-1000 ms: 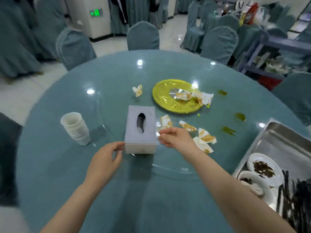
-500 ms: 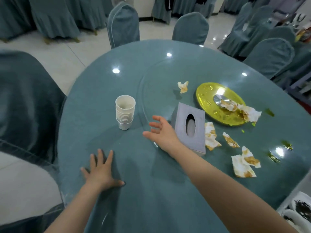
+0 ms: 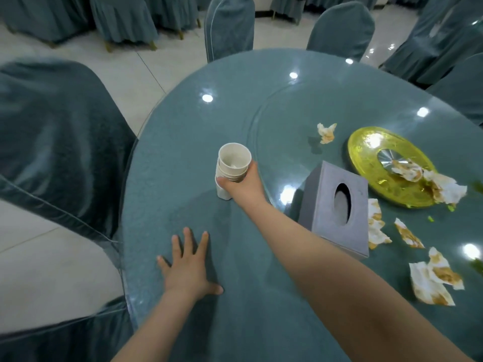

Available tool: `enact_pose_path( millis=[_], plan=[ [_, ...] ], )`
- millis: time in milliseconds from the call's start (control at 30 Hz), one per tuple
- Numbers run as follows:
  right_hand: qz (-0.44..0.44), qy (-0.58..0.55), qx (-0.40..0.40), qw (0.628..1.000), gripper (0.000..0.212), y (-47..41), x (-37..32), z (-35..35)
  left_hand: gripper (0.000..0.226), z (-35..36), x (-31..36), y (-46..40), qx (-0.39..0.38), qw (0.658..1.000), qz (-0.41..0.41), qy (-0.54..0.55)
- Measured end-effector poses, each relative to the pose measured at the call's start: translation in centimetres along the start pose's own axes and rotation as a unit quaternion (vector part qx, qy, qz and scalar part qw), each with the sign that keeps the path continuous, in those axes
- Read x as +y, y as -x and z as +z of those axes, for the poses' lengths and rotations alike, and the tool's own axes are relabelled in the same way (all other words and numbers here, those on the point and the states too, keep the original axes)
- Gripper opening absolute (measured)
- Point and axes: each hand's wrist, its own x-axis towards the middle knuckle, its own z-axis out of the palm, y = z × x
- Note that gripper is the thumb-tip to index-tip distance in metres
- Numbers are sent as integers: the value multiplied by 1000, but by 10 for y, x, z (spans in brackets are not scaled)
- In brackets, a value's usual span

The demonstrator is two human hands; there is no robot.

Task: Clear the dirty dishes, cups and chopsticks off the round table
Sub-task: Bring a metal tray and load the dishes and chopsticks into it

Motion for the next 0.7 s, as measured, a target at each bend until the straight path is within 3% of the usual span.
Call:
enact_pose_path(
  millis=[167, 400, 533, 700],
  plan=[
    [-15, -34, -35, 999, 58, 6, 2, -16, 133, 1, -3, -1, 1, 1000, 0, -9],
    [-27, -85, -34, 995, 65, 54, -10, -74, 128, -5, -1, 7, -6, 1000, 6, -19],
    [-53, -87, -34, 994, 56, 91, -16, -120, 126, -10, 20, 21, 1, 999, 41, 29],
    [-50, -76, 19, 996, 57, 144, -3, -190, 112, -17, 73, 55, 66, 980, 134, 133]
  ],
)
